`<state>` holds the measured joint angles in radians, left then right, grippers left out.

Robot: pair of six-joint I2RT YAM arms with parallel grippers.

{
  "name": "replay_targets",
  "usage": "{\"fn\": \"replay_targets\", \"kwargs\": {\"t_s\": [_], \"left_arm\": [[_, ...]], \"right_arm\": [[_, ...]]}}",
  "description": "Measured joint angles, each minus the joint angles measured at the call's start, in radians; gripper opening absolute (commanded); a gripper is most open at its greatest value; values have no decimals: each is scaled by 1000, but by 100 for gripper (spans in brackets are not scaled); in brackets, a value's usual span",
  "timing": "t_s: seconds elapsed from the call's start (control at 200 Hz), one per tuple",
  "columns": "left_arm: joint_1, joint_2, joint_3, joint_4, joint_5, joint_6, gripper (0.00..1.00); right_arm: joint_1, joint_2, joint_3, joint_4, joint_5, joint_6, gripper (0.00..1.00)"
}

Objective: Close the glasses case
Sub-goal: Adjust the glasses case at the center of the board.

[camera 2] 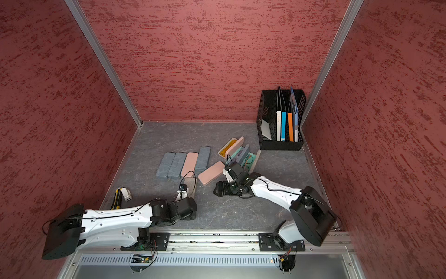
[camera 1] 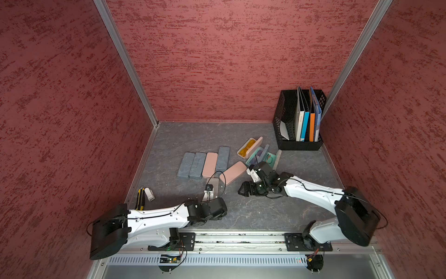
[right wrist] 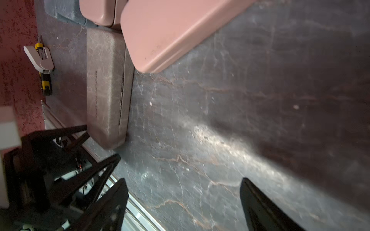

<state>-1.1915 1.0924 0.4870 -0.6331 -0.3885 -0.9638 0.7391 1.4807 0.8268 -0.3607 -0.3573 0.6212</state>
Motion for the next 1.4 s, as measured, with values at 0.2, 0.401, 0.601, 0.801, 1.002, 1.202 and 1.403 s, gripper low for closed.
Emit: {"fn": "replay_targets", "kwargs": {"t_s": [0.2,0.401,0.601,0.801,1.002,1.202,1.403], "left_arm": [[-23,-72,0,-61,-11,-38,93],[-10,-170,-19,-105,-17,-53,93],[-11,-270,-31,-151,-18,-60,93],[-34,-288,-31,-188,-24,-65,93],[-43,-290,-31,-209,-28,-76,93],[-44,-306,-31,-216,-33,-77,93],[-45,-306,-31,-220,-34,-79,94]], "right_arm": [[0,217,171,50,65,45,71],[-1,386,296,57,107,68,57],[-4,458,422,12,155,66,50],[-23,523,530,-38,171,32,46],[-36,527,578,-101,197,-21,47],[-49,532,636,-168,232,-69,48],[-69,584,715,-217,254,-96,47]]}}
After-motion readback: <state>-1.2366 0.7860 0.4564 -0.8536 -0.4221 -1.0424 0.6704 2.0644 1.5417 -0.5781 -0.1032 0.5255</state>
